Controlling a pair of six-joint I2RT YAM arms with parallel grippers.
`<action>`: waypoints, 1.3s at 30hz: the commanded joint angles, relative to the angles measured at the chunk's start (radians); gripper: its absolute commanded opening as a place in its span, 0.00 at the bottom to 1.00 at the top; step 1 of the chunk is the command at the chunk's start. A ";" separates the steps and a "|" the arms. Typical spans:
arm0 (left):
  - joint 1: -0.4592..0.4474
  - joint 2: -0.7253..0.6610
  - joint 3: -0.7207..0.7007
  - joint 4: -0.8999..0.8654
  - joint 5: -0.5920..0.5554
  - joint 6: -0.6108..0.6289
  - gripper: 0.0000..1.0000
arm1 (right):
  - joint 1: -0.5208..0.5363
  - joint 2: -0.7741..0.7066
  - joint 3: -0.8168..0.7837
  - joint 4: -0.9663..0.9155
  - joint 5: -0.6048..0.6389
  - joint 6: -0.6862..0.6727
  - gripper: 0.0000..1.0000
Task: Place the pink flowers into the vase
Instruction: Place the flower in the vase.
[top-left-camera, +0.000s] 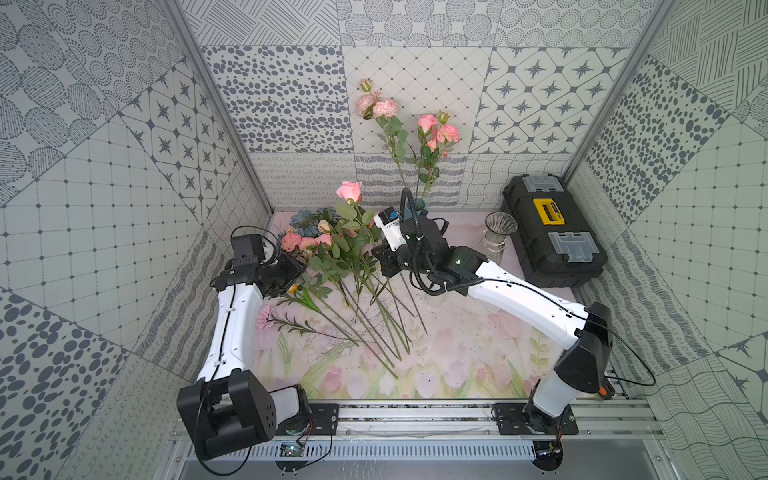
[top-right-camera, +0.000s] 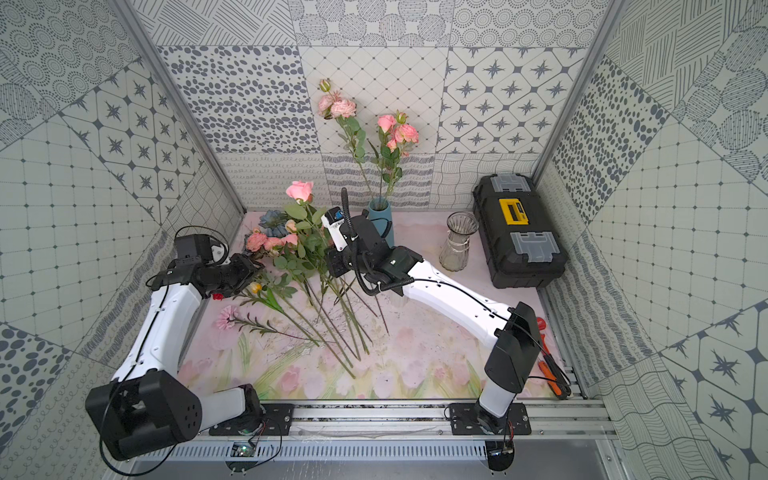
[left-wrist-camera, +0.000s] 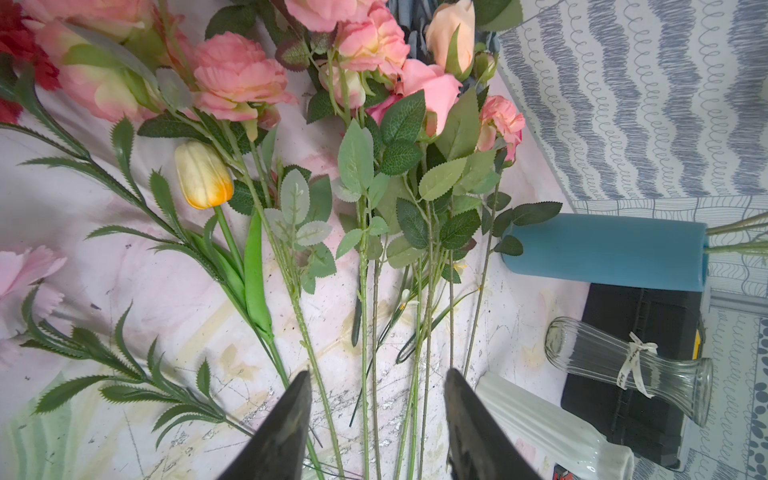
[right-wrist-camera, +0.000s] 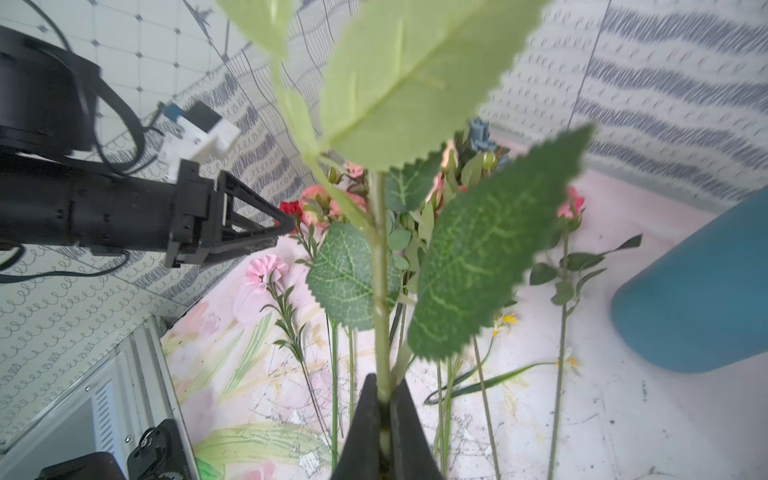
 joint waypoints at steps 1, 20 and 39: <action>0.004 -0.006 -0.006 0.036 0.009 0.003 0.49 | 0.000 -0.061 0.016 0.015 0.126 -0.084 0.00; 0.004 -0.015 -0.008 0.038 0.001 0.003 0.50 | -0.318 -0.222 0.086 -0.101 0.410 -0.181 0.00; 0.004 -0.015 -0.012 0.047 0.015 0.001 0.50 | -0.654 -0.045 0.375 0.148 0.468 -0.306 0.00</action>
